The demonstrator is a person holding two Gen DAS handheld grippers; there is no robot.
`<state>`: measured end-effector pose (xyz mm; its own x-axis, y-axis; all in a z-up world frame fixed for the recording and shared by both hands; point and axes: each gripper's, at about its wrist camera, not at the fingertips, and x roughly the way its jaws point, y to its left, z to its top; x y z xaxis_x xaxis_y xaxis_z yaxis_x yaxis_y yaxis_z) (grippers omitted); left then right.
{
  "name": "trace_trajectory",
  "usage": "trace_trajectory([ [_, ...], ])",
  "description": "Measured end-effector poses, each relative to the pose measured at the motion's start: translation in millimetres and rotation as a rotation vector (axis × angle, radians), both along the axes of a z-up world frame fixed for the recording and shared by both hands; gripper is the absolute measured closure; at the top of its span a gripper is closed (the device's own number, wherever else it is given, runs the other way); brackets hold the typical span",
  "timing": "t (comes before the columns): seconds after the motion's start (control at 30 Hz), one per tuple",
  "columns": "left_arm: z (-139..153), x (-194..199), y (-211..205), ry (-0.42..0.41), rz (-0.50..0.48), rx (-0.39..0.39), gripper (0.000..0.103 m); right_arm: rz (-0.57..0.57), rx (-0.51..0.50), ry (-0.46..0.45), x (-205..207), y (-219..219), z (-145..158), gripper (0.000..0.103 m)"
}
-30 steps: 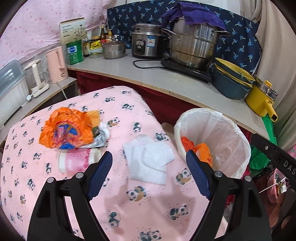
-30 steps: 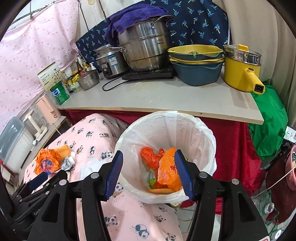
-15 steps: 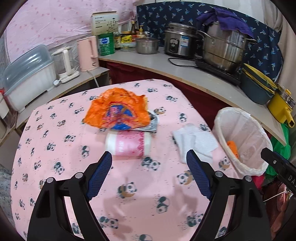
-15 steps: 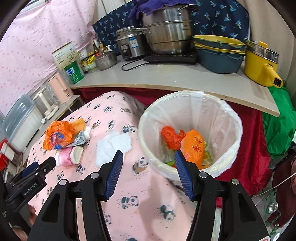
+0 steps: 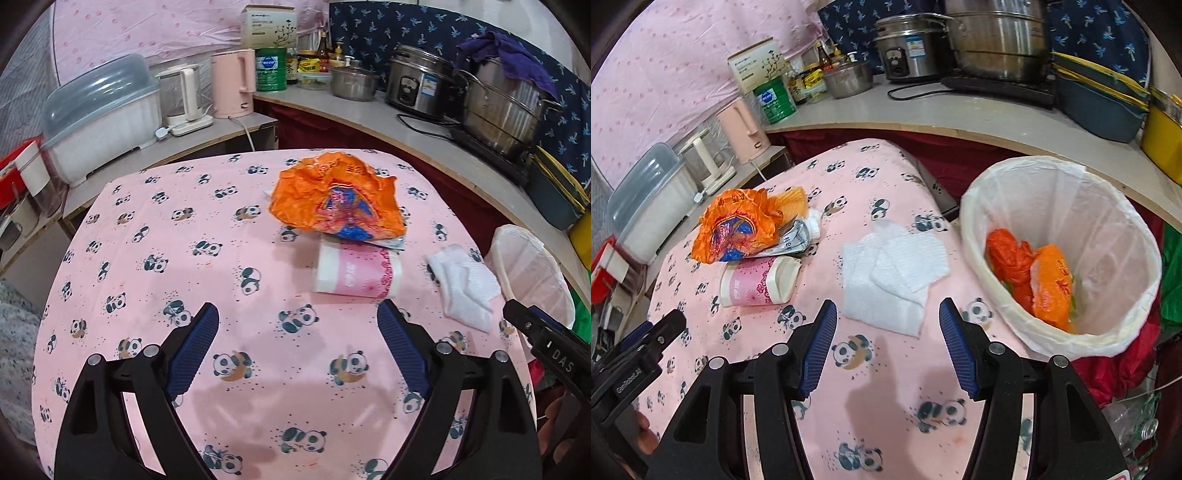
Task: Collect trash
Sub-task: 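Grasp the orange snack wrapper with the left tool while the right tool grasps the white tissue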
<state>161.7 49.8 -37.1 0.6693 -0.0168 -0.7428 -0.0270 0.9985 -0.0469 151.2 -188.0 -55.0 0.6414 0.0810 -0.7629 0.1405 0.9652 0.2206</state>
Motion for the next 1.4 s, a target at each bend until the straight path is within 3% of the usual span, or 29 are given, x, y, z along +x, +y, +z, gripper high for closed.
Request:
trace_trajectory([
  [0.7,-9,80,-13,0.003,-0.017,0.012,0.013,-0.007,-0.067,0.081,66,9,-47,0.047],
  [0.8,-10,89,-15,0.001,-0.018,0.015,0.013,0.009,-0.089,0.087,68,15,-51,0.066],
  [0.87,-12,95,-16,0.000,-0.017,0.014,0.013,0.018,-0.108,0.085,69,17,-52,0.089],
  [0.93,-13,100,-17,-0.001,-0.015,0.010,0.013,0.026,-0.096,0.082,68,17,-50,0.097],
  [1.23,-18,119,-15,-0.009,-0.002,0.006,0.015,0.038,-0.002,-0.029,80,13,-8,0.098],
  [1.4,-21,125,-16,0.005,-0.014,-0.006,0.030,0.048,0.016,-0.084,100,17,15,0.098],
])
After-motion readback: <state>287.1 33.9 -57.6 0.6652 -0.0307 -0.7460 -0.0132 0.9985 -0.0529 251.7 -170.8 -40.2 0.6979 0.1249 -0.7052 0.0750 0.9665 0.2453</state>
